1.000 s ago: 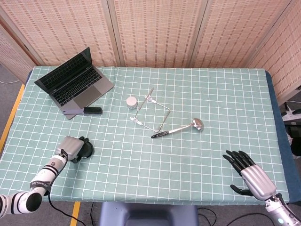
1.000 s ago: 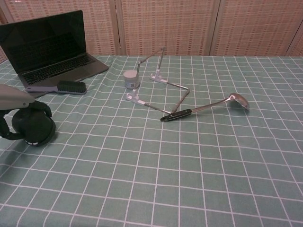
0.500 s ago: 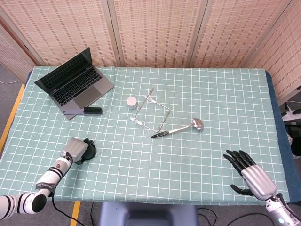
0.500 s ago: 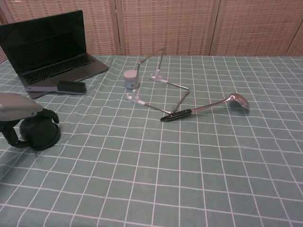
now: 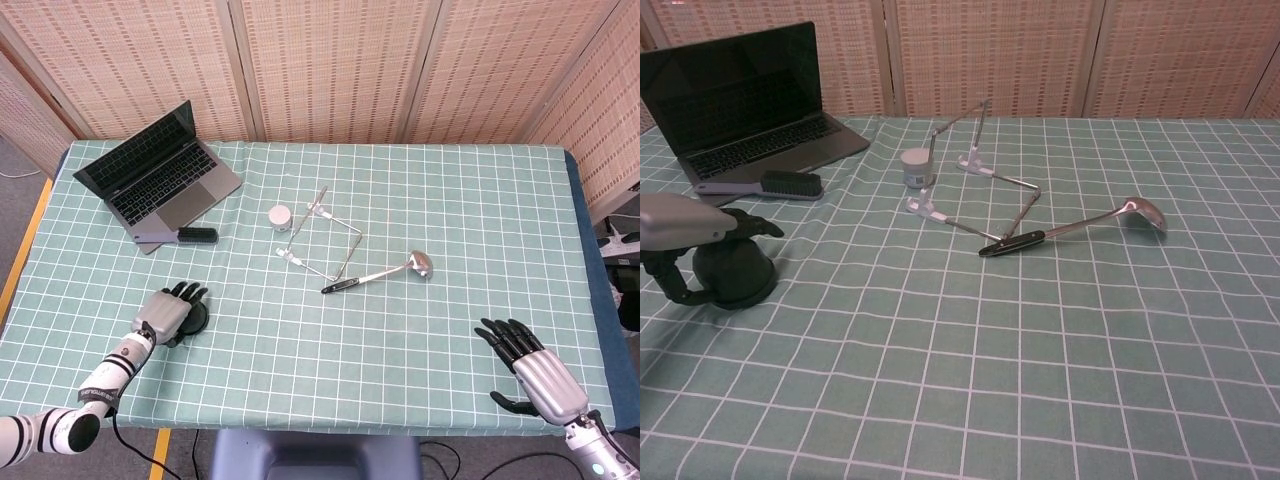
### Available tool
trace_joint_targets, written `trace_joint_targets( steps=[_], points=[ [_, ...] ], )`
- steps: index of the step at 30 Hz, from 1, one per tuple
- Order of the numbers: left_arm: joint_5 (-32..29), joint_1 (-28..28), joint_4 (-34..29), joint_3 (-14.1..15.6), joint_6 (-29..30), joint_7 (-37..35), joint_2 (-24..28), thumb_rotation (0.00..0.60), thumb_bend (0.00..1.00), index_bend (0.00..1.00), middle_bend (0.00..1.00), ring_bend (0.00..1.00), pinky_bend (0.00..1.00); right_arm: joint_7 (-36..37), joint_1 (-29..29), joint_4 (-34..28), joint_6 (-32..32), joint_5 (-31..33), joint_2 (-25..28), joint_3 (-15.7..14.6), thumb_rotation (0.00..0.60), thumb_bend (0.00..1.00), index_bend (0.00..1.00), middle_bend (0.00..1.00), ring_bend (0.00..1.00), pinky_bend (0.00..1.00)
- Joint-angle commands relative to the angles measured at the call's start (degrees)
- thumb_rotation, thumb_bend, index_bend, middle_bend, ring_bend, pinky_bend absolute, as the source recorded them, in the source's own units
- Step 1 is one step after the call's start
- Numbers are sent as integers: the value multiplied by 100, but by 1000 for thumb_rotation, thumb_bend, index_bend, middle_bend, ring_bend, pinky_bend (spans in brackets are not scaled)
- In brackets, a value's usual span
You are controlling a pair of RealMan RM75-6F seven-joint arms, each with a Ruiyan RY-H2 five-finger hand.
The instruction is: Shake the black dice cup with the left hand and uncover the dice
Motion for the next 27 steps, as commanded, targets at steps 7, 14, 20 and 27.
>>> trace_joint_targets(
  steps=[7,14,20,27],
  points=[
    [-39,-3,-1,-39,-137,-107,47,600,338,0,0,0,156,12,-9,1,28,-4,7,2,600,151,0,0,0,0],
    [-4,7,-102,-70,-42,-102,108,600,324,0,0,0,133,21,-7,1,22,0,12,1,600,152,0,0,0,0],
    [458,184,-164,-61,280,-207,159,600,322,0,0,0,142,21,-1,-2,10,-11,10,-6,600,152,0,0,0,0],
    [1015,431,144,-14,594,-329,-74,600,321,333,323,150,248,24,-12,-8,40,-36,17,-16,600,151,0,0,0,0]
  ],
)
